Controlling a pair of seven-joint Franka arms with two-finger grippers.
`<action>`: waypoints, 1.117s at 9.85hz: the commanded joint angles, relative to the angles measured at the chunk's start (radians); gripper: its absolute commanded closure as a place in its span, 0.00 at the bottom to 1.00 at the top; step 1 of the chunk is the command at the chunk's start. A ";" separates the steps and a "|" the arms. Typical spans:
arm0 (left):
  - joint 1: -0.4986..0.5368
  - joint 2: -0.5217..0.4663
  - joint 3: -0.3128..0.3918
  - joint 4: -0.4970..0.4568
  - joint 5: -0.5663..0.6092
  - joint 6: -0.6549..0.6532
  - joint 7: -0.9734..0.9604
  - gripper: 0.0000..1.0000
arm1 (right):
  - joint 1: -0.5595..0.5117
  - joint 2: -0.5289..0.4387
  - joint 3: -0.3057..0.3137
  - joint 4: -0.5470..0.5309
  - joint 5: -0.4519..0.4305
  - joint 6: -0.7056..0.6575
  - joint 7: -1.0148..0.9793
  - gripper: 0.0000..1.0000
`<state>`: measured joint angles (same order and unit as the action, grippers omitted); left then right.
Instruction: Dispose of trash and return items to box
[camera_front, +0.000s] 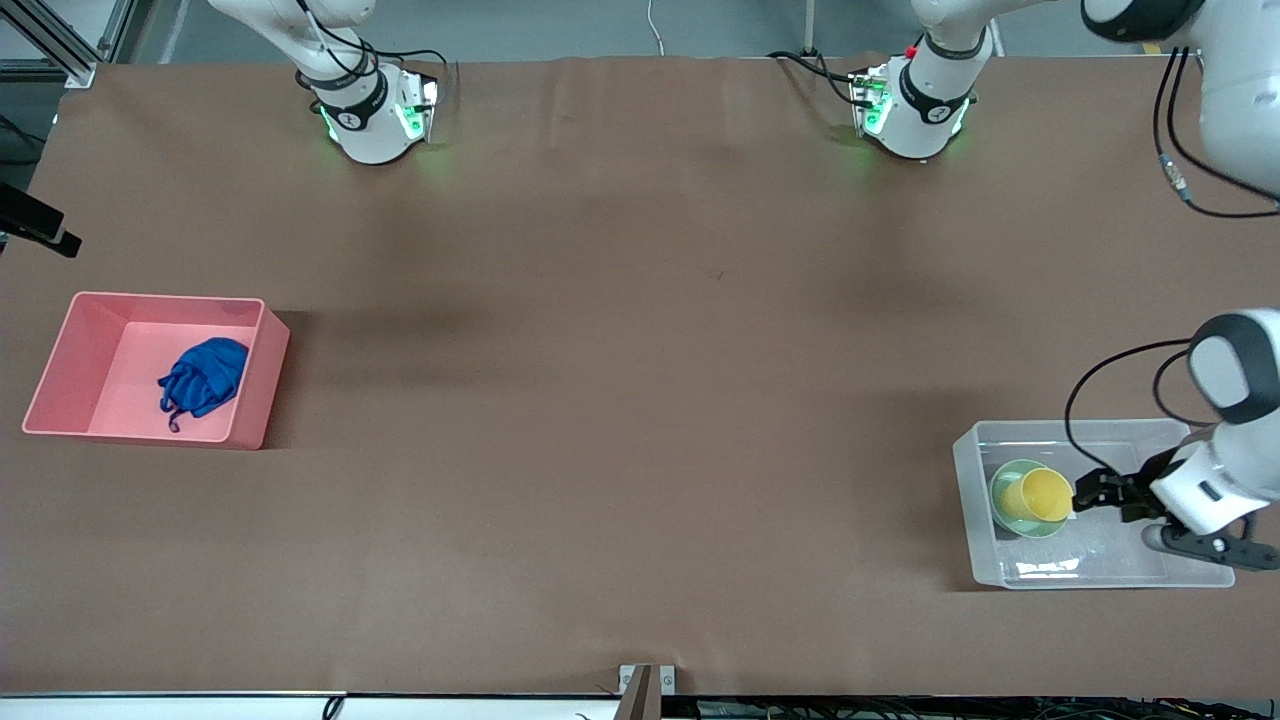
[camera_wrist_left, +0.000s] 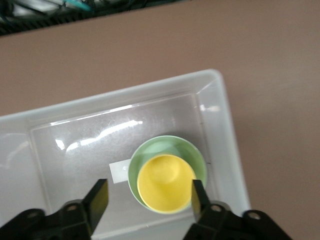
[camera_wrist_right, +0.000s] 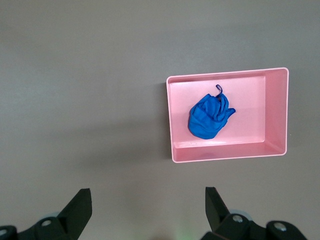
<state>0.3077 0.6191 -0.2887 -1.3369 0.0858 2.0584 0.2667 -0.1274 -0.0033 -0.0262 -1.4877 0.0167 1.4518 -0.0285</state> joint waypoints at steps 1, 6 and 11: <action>-0.006 -0.109 -0.055 -0.051 0.023 -0.142 -0.101 0.00 | -0.006 -0.010 0.006 -0.006 -0.007 -0.007 -0.005 0.00; 0.001 -0.479 -0.125 -0.257 -0.009 -0.289 -0.176 0.00 | -0.008 -0.010 0.006 -0.006 -0.007 -0.005 -0.005 0.00; -0.247 -0.527 0.093 -0.127 -0.021 -0.467 -0.178 0.00 | -0.008 -0.010 0.006 -0.008 -0.007 -0.005 -0.005 0.00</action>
<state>0.1454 0.0786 -0.2983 -1.4662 0.0763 1.6360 0.0876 -0.1275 -0.0030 -0.0261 -1.4881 0.0167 1.4498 -0.0285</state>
